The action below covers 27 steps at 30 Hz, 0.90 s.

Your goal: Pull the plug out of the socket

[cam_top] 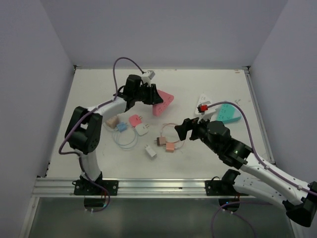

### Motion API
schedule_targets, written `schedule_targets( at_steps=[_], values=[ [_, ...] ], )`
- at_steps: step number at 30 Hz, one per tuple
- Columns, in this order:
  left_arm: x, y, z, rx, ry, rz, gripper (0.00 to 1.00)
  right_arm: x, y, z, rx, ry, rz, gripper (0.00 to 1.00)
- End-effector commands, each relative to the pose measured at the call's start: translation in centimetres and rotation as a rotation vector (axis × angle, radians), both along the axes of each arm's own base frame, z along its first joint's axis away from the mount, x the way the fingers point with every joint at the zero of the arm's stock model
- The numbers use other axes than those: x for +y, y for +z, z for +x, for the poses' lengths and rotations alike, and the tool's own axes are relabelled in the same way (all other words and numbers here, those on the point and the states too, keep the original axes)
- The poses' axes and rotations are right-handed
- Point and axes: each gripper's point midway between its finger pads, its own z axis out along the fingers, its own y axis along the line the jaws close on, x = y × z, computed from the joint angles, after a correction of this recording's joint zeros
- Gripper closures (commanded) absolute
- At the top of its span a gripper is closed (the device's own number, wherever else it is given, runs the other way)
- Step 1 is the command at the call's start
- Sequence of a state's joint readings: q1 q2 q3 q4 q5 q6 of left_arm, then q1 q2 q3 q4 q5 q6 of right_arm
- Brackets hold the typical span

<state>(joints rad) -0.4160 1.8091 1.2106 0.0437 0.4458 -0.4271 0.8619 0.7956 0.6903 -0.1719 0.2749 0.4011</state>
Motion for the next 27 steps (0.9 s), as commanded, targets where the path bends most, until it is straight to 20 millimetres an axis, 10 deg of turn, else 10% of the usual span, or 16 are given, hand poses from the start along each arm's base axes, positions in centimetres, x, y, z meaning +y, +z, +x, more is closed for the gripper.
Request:
schedule_targets(
  at_steps=[1,14,27],
  values=[
    [-6.4,2.9,1.6,-0.071,-0.187,-0.148,0.95,-2.5,-0.4,-0.1,-0.009,-0.079,-0.038,0.10],
    [-13.2,-2.5,4.6,-0.001,-0.277,-0.243,0.90,-5.0,-1.2,-1.9,-0.008,-0.105,-0.018,0.08],
    [-12.4,-7.4,6.4,0.086,-0.164,-0.183,0.28,-5.2,-0.8,-1.8,-0.001,-0.112,-0.048,0.07]
  ],
)
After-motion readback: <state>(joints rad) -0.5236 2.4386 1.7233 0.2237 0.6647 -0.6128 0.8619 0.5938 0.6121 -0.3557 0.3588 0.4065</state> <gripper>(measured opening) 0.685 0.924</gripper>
